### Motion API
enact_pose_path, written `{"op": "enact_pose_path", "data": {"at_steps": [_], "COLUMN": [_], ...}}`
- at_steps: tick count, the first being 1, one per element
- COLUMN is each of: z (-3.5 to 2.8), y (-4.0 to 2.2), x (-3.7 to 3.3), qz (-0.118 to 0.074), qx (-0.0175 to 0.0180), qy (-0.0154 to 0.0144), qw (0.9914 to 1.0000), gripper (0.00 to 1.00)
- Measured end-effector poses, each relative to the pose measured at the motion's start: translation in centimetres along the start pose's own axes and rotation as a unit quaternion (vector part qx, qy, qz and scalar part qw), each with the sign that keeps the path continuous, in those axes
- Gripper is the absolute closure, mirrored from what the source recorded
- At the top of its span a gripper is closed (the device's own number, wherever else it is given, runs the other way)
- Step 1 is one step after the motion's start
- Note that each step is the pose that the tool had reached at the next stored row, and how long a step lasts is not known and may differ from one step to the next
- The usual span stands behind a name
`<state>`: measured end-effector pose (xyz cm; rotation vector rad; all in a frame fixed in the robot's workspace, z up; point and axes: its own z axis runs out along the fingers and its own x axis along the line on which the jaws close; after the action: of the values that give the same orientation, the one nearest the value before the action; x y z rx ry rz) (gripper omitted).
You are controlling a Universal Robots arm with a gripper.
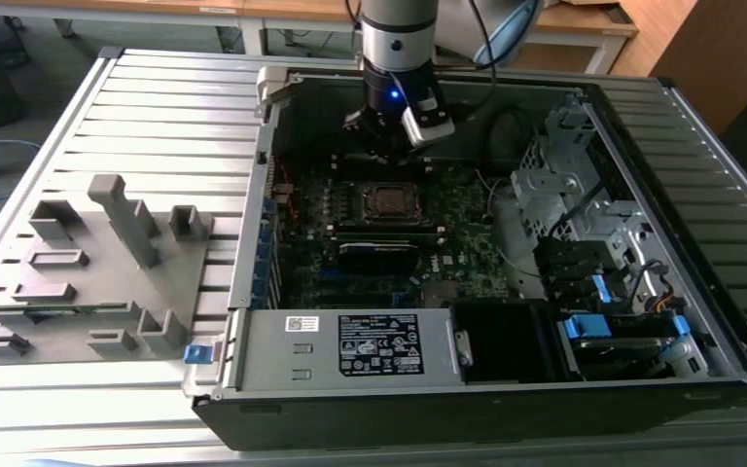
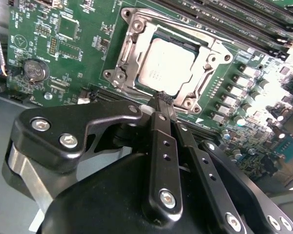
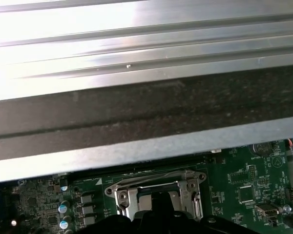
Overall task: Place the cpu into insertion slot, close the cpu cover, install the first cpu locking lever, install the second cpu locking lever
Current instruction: 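Install the first cpu locking lever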
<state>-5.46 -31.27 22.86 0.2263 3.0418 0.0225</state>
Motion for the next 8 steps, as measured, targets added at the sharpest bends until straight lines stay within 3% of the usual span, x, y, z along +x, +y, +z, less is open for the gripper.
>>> {"op": "enact_pose_path", "data": {"at_steps": [8], "z": [0.14], "y": [0.08], "x": [-0.54], "qz": [-0.014], "qx": [-0.0009], "qy": [0.0004], "qw": [0.99991], "gripper": [0.90]}}
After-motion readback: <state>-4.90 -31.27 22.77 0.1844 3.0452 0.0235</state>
